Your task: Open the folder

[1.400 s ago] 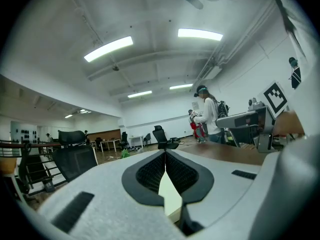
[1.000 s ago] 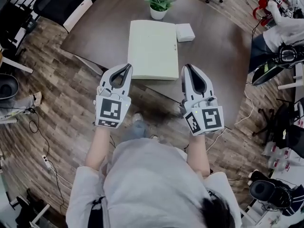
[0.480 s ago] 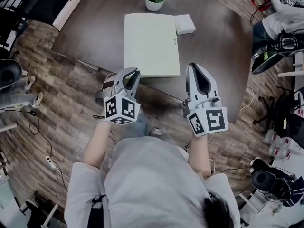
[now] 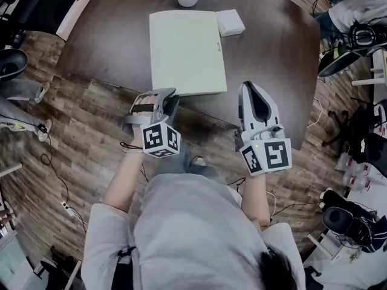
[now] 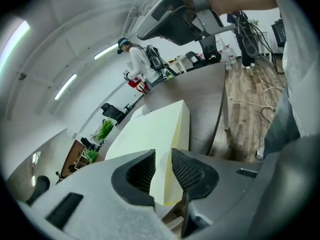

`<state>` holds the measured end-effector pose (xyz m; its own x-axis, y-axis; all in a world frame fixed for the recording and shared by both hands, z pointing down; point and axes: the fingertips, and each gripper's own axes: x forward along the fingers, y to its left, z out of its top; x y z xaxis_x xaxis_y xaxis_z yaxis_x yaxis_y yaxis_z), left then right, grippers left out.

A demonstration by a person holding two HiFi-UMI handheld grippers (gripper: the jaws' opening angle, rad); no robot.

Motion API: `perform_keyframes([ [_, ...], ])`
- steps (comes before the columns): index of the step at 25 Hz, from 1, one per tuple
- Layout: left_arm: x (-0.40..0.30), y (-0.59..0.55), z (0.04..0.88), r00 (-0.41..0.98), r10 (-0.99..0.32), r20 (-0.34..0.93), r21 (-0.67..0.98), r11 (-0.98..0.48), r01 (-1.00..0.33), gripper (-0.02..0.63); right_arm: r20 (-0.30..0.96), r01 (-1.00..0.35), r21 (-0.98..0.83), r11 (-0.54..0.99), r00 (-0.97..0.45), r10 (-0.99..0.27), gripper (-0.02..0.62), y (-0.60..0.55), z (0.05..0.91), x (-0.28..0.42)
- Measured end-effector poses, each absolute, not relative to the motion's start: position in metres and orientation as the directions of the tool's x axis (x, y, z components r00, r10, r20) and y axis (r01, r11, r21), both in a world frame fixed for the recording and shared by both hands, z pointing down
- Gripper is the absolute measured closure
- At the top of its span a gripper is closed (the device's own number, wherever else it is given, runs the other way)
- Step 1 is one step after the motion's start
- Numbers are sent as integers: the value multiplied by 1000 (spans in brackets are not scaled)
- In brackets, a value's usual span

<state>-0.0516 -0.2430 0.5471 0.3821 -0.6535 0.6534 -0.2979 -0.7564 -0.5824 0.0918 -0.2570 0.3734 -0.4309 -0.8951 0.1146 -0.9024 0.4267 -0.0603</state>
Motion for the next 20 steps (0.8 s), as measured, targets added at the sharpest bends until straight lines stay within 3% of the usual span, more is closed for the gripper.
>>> perform_keyframes([
  [20, -45, -254, 554, 280, -732, 621, -724, -673, -154, 528, 133, -913, -57, 403, -407, -904, 573, -253, 377, 104],
])
